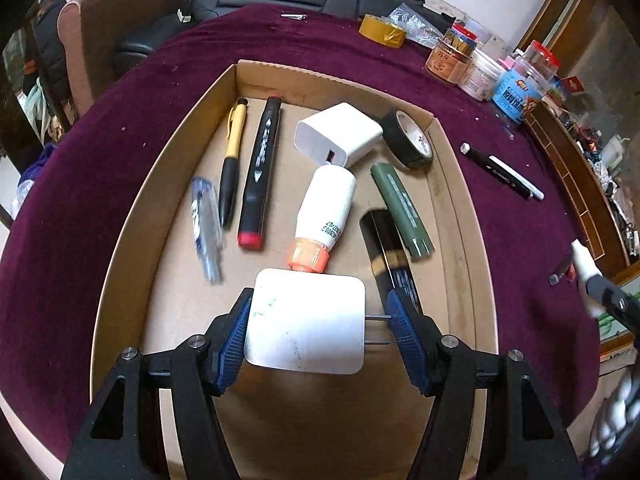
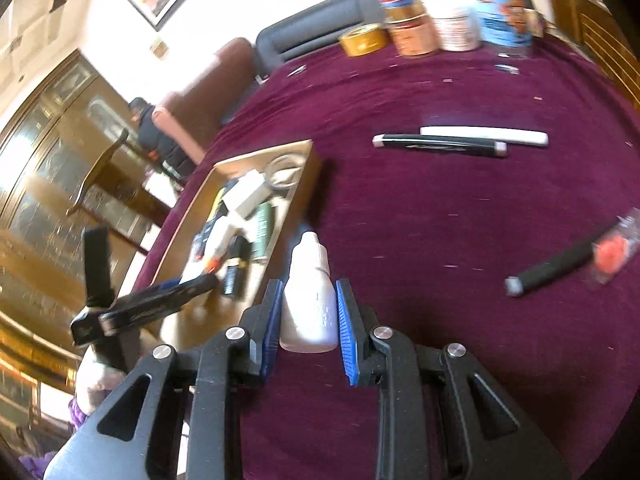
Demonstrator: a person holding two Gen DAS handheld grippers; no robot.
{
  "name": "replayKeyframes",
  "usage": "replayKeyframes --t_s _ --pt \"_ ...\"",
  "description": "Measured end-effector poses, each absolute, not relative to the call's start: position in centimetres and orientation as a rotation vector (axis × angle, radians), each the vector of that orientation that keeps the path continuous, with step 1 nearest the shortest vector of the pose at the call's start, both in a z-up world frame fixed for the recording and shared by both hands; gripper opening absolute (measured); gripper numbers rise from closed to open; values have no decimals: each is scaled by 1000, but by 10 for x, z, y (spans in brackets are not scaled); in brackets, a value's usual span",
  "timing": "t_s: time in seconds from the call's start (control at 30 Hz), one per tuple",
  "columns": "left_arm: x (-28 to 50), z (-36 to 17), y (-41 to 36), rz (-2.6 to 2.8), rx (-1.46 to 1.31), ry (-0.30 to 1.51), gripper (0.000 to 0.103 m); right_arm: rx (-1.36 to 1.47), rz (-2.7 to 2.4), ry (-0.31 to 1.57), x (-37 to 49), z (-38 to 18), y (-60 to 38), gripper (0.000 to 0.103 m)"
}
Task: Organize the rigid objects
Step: 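Release charger in tray with left tool while right tool carries dropper bottle toward tray, then lower the white dropper bottle into the tray and open the right tool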
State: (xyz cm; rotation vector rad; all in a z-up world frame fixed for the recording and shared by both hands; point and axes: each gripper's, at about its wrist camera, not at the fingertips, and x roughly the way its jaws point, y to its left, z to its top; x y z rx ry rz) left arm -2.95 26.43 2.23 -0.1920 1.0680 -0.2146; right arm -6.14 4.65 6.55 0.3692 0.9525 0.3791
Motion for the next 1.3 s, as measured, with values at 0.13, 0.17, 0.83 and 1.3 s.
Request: replayKeyframes --t_s 0.13,0.17,0.83,1.3 --pt "-13 21 264 -203 -182 1065 60 340 428 975 -53 63 76 24" --pt "-8 21 265 -198 -186 1064 60 330 442 982 -51 62 84 24" --pt "-78 72 358 -153 -411 812 68 90 536 1129 -30 9 201 24" --pt "-90 53 370 -65 -413 829 68 26 425 1025 -13 20 196 30"
